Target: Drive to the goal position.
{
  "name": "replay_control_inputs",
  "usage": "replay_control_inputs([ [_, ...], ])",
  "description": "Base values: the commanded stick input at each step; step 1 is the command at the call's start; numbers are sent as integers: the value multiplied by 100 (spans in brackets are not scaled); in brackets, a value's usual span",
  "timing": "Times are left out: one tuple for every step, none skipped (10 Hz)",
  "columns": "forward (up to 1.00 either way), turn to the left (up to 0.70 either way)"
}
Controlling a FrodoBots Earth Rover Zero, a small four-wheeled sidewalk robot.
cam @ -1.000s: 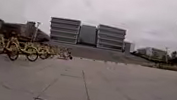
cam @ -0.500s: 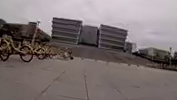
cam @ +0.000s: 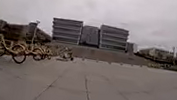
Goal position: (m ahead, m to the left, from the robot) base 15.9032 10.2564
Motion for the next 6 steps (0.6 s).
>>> replay_control_inputs([
  [100, 0],
  [100, 0],
  [100, 0],
  [100, 0],
  [100, 0],
  [100, 0],
])
